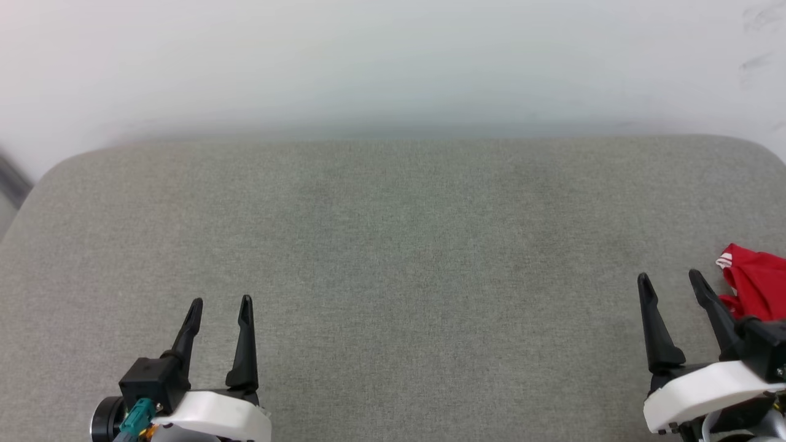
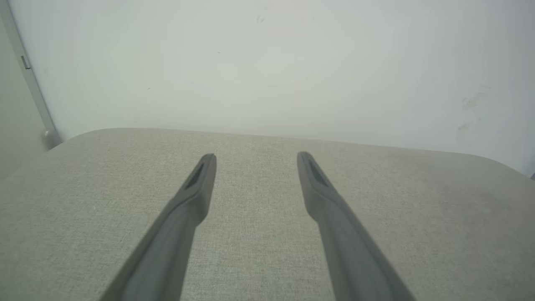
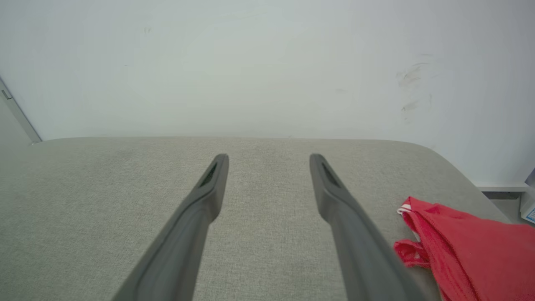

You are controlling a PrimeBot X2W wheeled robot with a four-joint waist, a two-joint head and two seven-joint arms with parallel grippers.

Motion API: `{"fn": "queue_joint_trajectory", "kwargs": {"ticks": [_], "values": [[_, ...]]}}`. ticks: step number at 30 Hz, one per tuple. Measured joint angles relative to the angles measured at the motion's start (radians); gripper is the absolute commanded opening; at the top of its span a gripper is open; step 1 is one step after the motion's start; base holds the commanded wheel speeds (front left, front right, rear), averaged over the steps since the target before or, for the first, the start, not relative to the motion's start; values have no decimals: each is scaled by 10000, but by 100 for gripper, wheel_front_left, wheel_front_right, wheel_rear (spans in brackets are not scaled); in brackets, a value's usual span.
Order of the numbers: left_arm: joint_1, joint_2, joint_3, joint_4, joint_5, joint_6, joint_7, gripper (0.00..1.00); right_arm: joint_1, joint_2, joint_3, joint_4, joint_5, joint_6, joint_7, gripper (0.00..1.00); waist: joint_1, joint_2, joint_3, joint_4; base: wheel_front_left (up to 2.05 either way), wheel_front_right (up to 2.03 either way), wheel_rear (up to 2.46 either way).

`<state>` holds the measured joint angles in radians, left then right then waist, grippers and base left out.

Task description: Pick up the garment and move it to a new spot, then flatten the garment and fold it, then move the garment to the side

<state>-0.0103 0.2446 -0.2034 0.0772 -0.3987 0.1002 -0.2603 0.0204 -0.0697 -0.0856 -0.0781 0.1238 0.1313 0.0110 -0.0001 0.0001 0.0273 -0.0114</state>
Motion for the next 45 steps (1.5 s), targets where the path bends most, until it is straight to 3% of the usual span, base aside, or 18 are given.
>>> {"fn": "queue_joint_trajectory", "kwargs": {"ticks": [9,28,29,32,45], "values": [[232,-276,230,454,272,-345,-12,100,670,100,79,-832,-192,-2,422,100,0,0,-415,-84,0,0,0],[219,-591,784,721,790,-759,-13,100,662,155,186,-809,-173,0,349,100,1,0,-375,-168,0,0,0],[230,-608,788,765,784,-779,-6,0,670,157,190,-769,-174,0,339,0,1,0,-378,-168,0,0,0],[367,-698,761,1028,727,-786,58,0,787,157,213,-479,-140,0,343,0,1,0,-376,-166,0,0,0],[283,-928,1150,1181,-1438,-1020,708,0,632,157,188,169,2439,0,428,0,1,0,-362,-137,0,0,0]]}}
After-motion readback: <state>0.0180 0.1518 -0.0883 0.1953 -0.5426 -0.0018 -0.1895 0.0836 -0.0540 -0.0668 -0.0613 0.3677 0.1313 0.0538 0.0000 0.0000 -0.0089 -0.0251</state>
